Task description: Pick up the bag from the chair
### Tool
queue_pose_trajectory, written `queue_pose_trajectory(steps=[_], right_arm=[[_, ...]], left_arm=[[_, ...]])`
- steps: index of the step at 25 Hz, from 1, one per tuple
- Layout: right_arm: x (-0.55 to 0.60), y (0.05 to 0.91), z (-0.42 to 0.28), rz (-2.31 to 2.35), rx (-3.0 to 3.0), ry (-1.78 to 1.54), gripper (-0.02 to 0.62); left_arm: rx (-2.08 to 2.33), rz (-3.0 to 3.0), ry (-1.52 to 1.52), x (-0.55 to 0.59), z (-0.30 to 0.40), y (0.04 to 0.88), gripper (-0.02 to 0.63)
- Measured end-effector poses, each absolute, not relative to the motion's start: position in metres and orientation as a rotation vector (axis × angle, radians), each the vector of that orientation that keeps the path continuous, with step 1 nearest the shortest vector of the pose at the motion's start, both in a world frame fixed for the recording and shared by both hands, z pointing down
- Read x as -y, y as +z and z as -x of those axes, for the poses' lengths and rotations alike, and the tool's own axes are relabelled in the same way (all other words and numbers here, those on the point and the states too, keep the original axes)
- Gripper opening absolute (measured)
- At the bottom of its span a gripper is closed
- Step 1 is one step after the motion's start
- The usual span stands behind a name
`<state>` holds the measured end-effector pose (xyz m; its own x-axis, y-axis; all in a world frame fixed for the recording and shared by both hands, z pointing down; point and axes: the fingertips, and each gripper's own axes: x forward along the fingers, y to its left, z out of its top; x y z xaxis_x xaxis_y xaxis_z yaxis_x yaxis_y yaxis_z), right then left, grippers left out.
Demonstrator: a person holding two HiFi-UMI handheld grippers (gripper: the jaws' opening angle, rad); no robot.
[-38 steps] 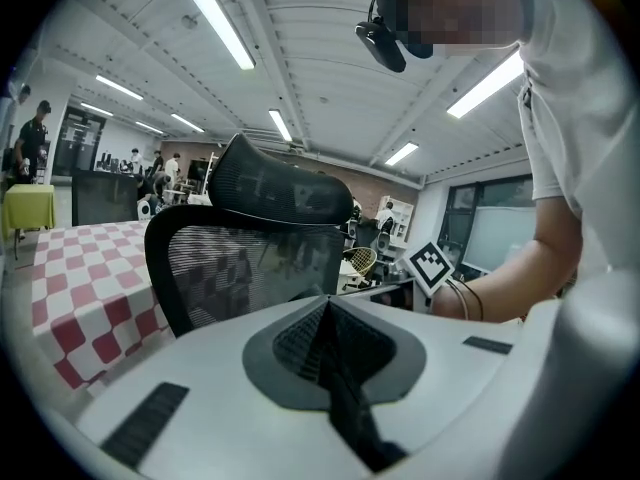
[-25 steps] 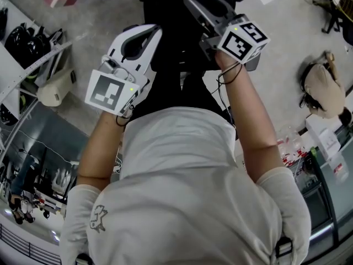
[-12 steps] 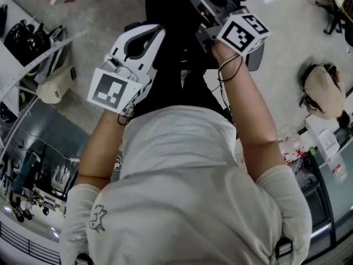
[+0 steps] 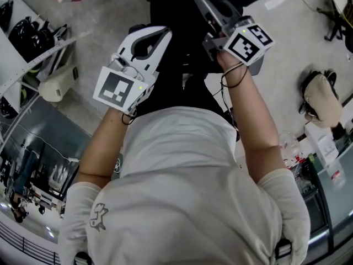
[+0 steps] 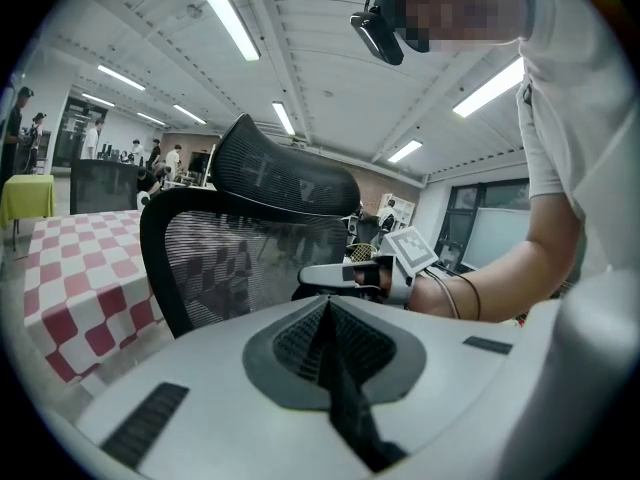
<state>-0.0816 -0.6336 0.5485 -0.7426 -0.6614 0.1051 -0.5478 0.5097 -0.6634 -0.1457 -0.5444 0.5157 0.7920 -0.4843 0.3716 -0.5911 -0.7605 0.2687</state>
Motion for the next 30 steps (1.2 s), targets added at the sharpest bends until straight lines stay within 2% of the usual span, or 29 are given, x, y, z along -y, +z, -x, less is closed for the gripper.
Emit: queue_pose_trajectory(steps=[30], right_arm=[[0.450, 0.474, 0.082, 0.656, -2.714, -1.101, 0.032]], left_arm=[[0.979, -2.707, 0.283, 0.461, 0.137, 0.430, 0.011]])
